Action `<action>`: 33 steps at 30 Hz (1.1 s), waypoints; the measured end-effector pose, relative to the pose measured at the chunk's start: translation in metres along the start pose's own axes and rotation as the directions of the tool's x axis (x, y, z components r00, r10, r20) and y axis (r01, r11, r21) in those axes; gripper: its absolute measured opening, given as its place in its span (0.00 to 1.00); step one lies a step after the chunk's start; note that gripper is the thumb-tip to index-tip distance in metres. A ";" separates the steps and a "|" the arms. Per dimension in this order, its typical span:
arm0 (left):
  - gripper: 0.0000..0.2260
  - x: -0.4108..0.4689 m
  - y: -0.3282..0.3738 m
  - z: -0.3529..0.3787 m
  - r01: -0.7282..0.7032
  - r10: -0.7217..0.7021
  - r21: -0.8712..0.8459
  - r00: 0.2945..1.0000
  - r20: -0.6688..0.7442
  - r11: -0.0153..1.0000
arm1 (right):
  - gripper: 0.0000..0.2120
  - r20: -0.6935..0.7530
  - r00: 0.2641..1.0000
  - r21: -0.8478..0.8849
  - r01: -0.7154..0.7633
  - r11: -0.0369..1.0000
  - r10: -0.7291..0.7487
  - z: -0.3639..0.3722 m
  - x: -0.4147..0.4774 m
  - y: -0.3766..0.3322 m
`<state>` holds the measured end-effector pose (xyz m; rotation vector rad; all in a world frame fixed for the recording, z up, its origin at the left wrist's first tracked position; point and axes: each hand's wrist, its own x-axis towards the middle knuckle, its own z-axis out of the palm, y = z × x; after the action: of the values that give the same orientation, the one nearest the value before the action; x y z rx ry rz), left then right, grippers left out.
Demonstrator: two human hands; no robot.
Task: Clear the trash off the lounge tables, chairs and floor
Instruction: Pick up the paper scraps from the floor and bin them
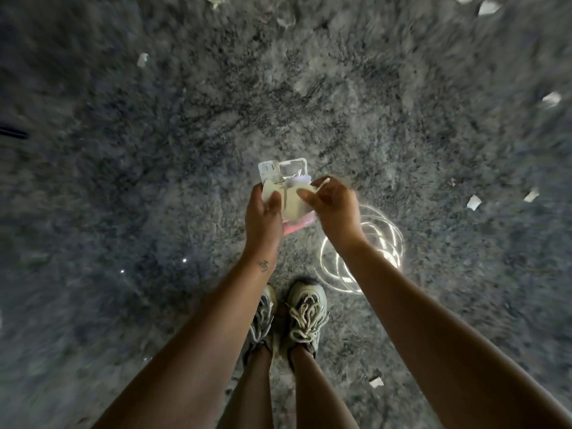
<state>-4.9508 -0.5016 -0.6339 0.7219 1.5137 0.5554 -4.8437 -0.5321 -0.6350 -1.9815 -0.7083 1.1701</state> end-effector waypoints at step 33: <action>0.15 0.169 0.310 -0.120 -0.121 0.138 0.121 0.980 -0.141 0.985 | 0.05 0.209 0.978 -0.204 0.041 0.978 0.002 0.159 0.198 -0.313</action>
<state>-5.0355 -0.1574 -0.5166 0.8871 1.6549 0.6375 -4.9292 -0.1510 -0.5363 -2.0329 -0.9904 1.3523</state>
